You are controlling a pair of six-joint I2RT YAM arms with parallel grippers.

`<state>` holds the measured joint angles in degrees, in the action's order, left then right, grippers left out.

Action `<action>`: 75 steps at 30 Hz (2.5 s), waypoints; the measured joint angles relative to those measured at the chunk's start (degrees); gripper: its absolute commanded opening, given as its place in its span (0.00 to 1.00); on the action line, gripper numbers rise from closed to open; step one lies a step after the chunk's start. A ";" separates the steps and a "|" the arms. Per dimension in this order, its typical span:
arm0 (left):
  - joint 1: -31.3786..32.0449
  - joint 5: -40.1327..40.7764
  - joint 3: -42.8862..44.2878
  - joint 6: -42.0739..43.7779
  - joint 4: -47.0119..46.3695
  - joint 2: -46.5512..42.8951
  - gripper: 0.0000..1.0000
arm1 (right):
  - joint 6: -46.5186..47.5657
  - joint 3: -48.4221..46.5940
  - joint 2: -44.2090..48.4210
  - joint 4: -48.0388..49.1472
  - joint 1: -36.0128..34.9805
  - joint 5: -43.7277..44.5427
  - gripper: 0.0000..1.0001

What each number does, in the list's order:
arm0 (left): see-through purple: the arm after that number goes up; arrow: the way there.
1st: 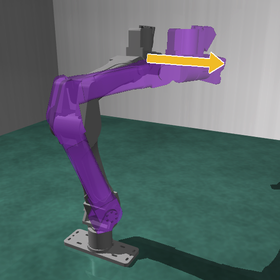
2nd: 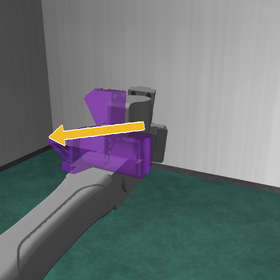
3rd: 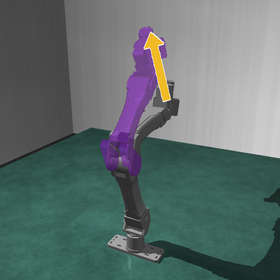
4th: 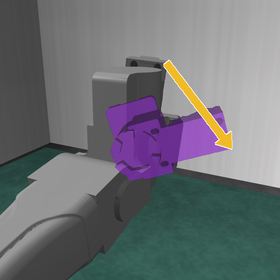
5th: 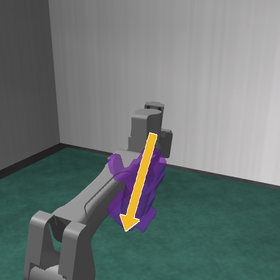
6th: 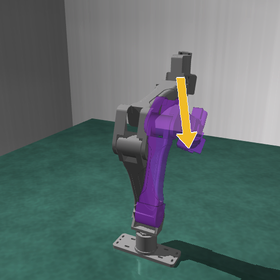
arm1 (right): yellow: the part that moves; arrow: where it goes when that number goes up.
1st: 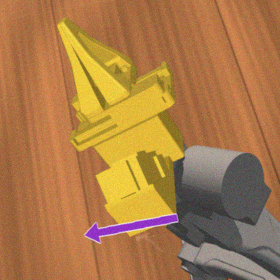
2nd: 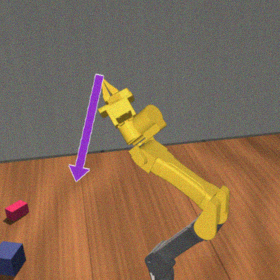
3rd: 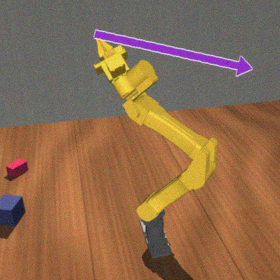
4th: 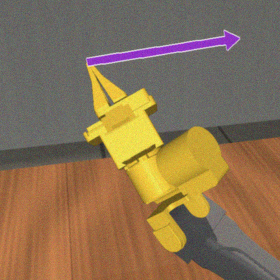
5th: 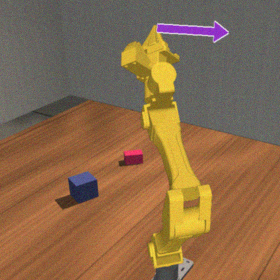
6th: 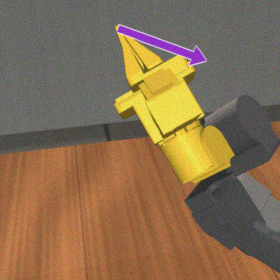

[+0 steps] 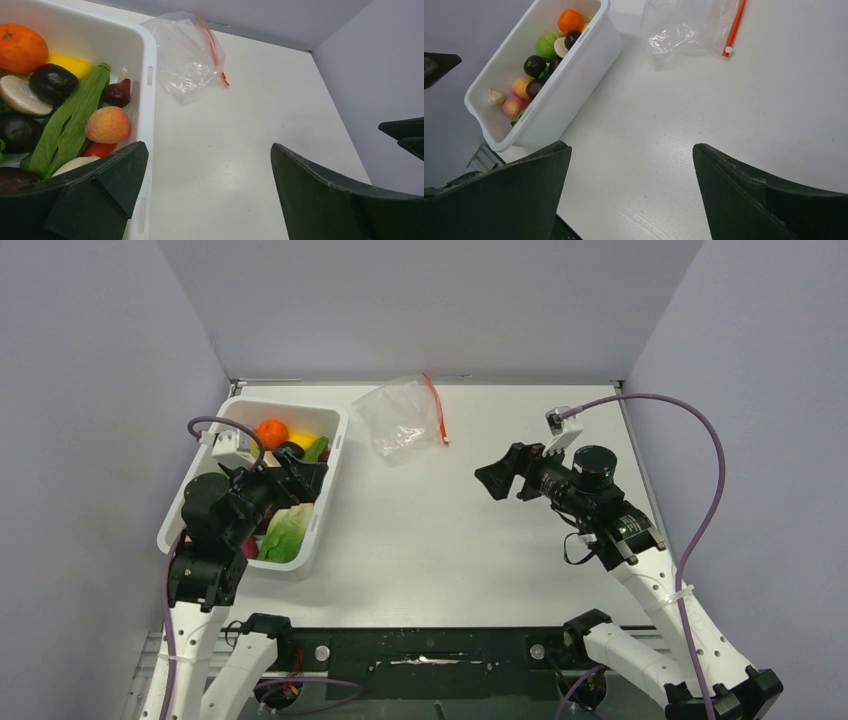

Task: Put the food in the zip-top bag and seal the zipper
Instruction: Pick up the zipper food storage bag at the center of the board.

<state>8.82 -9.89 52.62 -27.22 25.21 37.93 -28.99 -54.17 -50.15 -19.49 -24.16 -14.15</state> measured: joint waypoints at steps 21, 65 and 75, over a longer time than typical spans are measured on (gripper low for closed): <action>-0.04 1.62 -6.34 3.13 -0.24 -1.40 0.96 | -10.54 0.33 -15.17 10.51 -0.46 15.89 0.55; -0.42 2.32 -16.70 6.62 -5.64 -11.69 0.95 | 29.33 -25.33 -73.00 33.07 -1.01 12.17 0.52; -0.68 2.34 -16.90 6.78 -5.68 -12.13 0.95 | 34.80 -28.76 -77.02 33.11 -1.01 12.00 0.55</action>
<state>8.14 -7.55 35.73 -20.45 19.53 25.80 5.80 -82.94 -127.17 13.63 -25.17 -2.15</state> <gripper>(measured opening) 0.952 0.544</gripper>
